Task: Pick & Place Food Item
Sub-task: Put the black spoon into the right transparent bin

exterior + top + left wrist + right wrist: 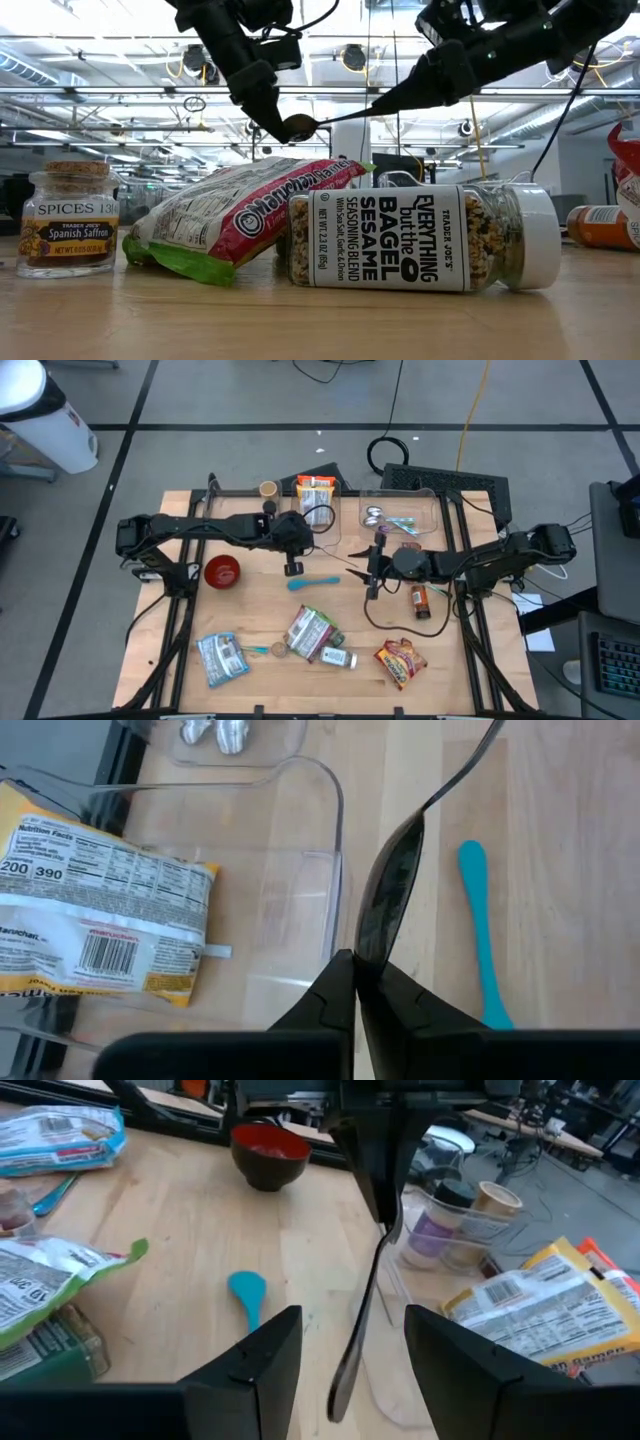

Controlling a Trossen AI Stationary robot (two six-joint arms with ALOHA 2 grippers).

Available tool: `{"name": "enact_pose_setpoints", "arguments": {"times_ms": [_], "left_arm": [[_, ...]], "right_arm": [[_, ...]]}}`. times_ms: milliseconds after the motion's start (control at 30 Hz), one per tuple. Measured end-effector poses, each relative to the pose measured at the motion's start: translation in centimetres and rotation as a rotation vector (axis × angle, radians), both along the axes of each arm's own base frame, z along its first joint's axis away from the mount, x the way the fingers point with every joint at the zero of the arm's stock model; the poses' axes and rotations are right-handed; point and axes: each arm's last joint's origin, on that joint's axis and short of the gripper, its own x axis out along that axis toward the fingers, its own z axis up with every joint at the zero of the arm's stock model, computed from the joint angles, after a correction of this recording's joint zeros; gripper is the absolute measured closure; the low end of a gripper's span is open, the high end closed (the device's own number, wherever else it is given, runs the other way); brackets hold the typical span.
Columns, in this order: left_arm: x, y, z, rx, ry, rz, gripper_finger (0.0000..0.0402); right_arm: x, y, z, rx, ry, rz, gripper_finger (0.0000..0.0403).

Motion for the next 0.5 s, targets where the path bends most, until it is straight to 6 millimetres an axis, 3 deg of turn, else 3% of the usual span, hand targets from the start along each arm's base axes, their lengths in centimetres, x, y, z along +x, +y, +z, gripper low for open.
{"name": "enact_pose_setpoints", "arguments": {"times_ms": [200,500], "left_arm": [[0.03,-0.11,0.0,-0.015,-0.004,-0.011,0.0388],[0.1,-0.49,-0.01,-0.019,-0.004,-0.021,0.0386]], "right_arm": [[-0.06,-0.07,-0.15,0.005,0.014,-0.025,0.026],[-0.12,-0.1,-0.27,0.02,0.02,-0.044,0.0384]]}}
